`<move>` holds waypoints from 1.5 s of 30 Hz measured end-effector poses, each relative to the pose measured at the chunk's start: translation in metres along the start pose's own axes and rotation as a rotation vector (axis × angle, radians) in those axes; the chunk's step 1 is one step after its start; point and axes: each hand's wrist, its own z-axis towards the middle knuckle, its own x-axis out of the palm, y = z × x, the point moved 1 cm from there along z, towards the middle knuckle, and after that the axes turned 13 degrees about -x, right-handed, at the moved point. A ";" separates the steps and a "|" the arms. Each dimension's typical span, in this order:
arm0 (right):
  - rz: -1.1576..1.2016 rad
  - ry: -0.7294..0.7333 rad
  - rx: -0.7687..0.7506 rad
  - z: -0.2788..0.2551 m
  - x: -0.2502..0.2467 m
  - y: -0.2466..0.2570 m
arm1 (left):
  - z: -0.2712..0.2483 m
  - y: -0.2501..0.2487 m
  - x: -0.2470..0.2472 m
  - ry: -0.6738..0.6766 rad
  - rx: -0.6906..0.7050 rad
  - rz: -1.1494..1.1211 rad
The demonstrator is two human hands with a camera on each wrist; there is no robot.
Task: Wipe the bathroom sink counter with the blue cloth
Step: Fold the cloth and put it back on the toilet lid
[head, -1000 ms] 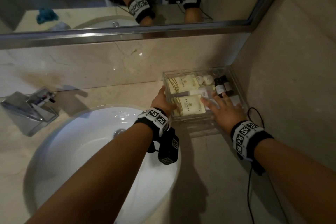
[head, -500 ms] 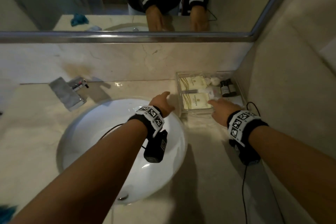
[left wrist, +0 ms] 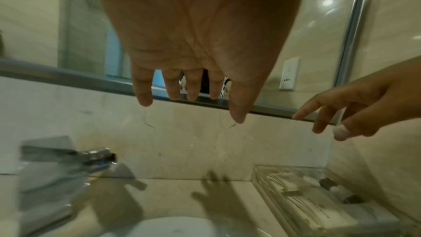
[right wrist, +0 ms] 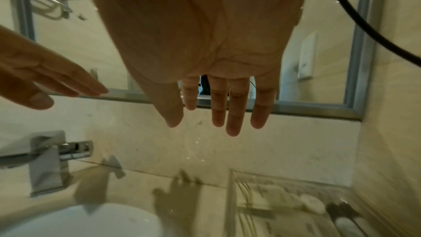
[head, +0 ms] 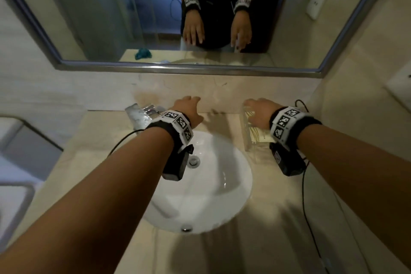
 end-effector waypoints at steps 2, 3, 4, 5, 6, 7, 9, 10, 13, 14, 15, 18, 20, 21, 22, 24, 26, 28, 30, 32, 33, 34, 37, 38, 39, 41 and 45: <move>-0.019 -0.028 -0.010 0.001 -0.008 0.032 | -0.013 0.035 -0.015 -0.042 -0.009 0.003; -0.029 -0.045 -0.016 0.001 -0.011 0.050 | -0.021 0.056 -0.021 -0.056 -0.023 -0.007; -0.040 -0.056 -0.019 0.001 -0.012 0.070 | -0.030 0.079 -0.028 -0.068 -0.040 -0.017; -0.046 -0.062 -0.027 0.001 -0.011 0.090 | -0.040 0.103 -0.033 -0.080 -0.054 -0.022; -0.048 -0.062 -0.035 0.001 -0.008 0.113 | -0.050 0.129 -0.036 -0.091 -0.070 -0.024; -0.043 -0.061 -0.048 0.001 -0.003 0.136 | -0.059 0.155 -0.037 -0.098 -0.089 -0.026; -0.025 -0.049 -0.086 0.001 0.012 0.184 | -0.076 0.206 -0.034 -0.085 -0.134 -0.020; -0.018 -0.040 -0.111 0.000 0.021 0.209 | -0.084 0.230 -0.032 -0.065 -0.161 -0.014; 0.014 -0.019 -0.210 -0.004 0.050 0.272 | -0.105 0.291 -0.019 -0.015 -0.229 0.003; 0.025 -0.011 -0.223 -0.004 0.060 0.289 | -0.112 0.308 -0.015 0.002 -0.246 0.008; 0.034 -0.004 -0.225 -0.004 0.068 0.303 | -0.118 0.321 -0.011 0.019 -0.261 0.012; 0.035 0.066 -0.214 -0.004 0.086 0.331 | -0.131 0.349 -0.001 0.056 -0.288 0.010; 0.027 0.116 -0.208 -0.006 0.093 0.339 | -0.136 0.360 0.006 0.070 -0.292 -0.004; 0.015 0.123 -0.202 -0.005 0.095 0.341 | -0.138 0.364 0.010 0.078 -0.289 -0.011; 0.000 0.130 -0.194 -0.006 0.098 0.343 | -0.140 0.368 0.014 0.087 -0.284 -0.019; -0.025 0.147 -0.181 -0.003 0.105 0.344 | -0.145 0.374 0.022 0.109 -0.279 -0.028; -0.024 0.176 -0.180 0.001 0.113 0.346 | -0.148 0.379 0.031 0.134 -0.283 -0.026; 0.004 0.206 -0.188 0.006 0.126 0.348 | -0.151 0.385 0.038 0.167 -0.291 -0.022; 0.022 0.245 -0.203 0.009 0.143 0.351 | -0.153 0.391 0.046 0.204 -0.304 -0.017; 0.032 0.290 -0.216 0.010 0.162 0.358 | -0.155 0.397 0.056 0.239 -0.318 -0.015; 0.047 0.309 -0.215 0.009 0.172 0.361 | -0.155 0.399 0.062 0.261 -0.319 -0.017; 0.066 0.323 -0.212 0.008 0.180 0.364 | -0.156 0.400 0.069 0.286 -0.318 -0.020; 0.101 0.349 -0.201 0.008 0.202 0.375 | -0.151 0.404 0.088 0.358 -0.288 -0.004; 0.117 0.361 -0.194 0.009 0.208 0.379 | -0.148 0.405 0.093 0.381 -0.274 0.009; 0.133 0.365 -0.184 0.010 0.213 0.383 | -0.144 0.407 0.097 0.398 -0.259 0.022; 0.176 0.360 -0.162 0.012 0.222 0.393 | -0.138 0.411 0.105 0.424 -0.227 0.040; 0.267 0.380 -0.106 0.014 0.242 0.417 | -0.134 0.428 0.120 0.438 -0.100 0.028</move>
